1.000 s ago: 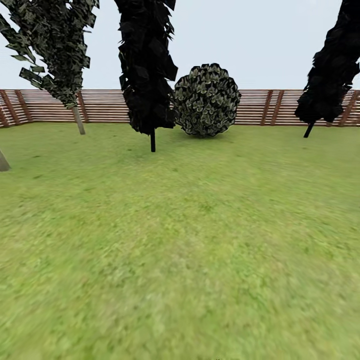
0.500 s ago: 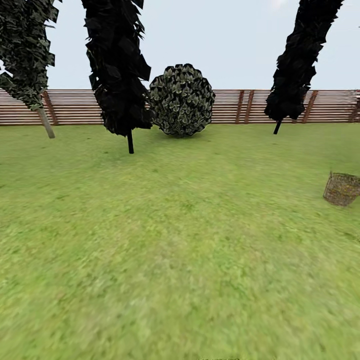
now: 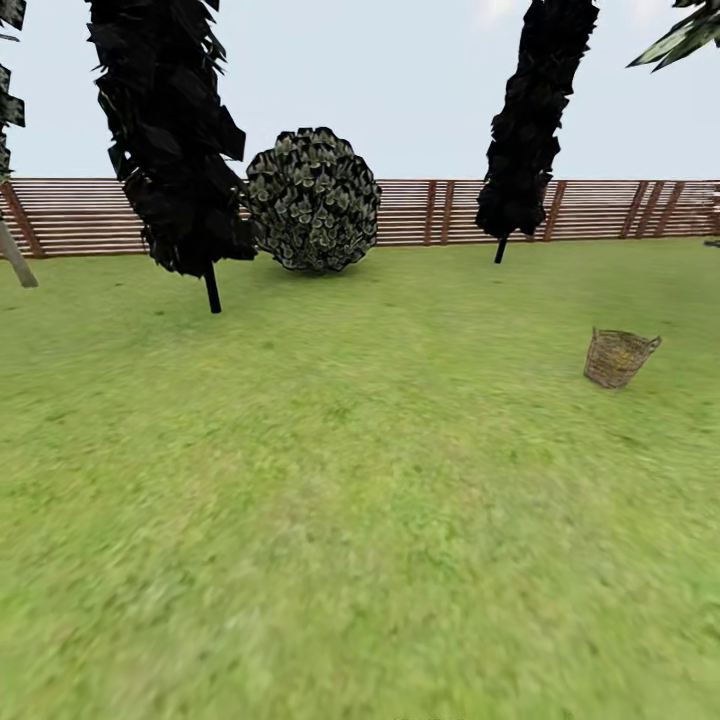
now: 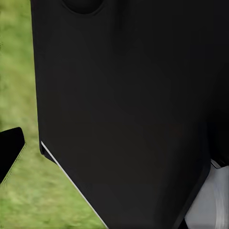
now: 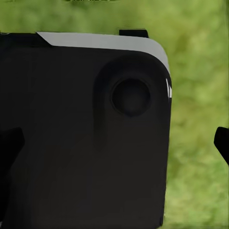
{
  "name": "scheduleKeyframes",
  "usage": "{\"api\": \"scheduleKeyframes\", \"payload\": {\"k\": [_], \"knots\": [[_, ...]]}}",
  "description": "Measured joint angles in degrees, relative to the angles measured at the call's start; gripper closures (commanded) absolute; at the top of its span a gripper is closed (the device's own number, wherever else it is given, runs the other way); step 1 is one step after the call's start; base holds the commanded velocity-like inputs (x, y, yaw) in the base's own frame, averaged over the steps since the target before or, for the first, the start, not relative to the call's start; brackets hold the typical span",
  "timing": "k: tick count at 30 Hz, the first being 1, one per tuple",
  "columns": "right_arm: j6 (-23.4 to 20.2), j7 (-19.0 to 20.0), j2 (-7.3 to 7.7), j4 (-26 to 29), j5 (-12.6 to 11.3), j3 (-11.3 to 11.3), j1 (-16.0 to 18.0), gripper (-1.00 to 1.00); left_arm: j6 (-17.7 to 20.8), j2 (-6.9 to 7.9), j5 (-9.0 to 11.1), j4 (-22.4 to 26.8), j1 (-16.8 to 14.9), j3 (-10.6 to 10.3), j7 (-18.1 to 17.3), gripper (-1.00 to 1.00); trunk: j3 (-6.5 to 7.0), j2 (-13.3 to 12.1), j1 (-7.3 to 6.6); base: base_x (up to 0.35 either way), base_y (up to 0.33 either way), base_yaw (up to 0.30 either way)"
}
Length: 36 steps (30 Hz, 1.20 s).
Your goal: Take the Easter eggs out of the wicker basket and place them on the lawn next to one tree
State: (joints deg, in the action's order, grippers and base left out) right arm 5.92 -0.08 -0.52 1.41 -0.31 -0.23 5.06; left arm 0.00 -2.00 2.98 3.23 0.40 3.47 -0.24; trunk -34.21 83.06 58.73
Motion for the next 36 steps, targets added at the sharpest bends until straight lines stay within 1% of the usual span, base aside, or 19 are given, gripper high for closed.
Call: {"api": "scheduleKeyframes", "payload": {"k": [1,4,36], "knots": [[0.84,0.00,0.00,-0.01,0.00,0.05,0.00,-1.00,0.00,0.00,-0.01,0.00,0.00,0.00,0.00,-1.00,0.00,0.00,0.00,0.000,0.000,-0.289],[1.04,0.00,0.00,-0.03,0.00,0.06,0.00,-1.00,0.00,0.00,-0.02,0.00,0.00,0.00,0.00,-1.00,0.00,0.00,0.00,0.000,0.000,-0.289],[1.08,0.00,0.09,-0.08,0.00,0.00,0.00,-1.00,0.00,0.00,0.02,0.00,0.00,0.00,0.00,-1.00,0.00,0.00,0.00,0.000,0.000,-0.289]]}}
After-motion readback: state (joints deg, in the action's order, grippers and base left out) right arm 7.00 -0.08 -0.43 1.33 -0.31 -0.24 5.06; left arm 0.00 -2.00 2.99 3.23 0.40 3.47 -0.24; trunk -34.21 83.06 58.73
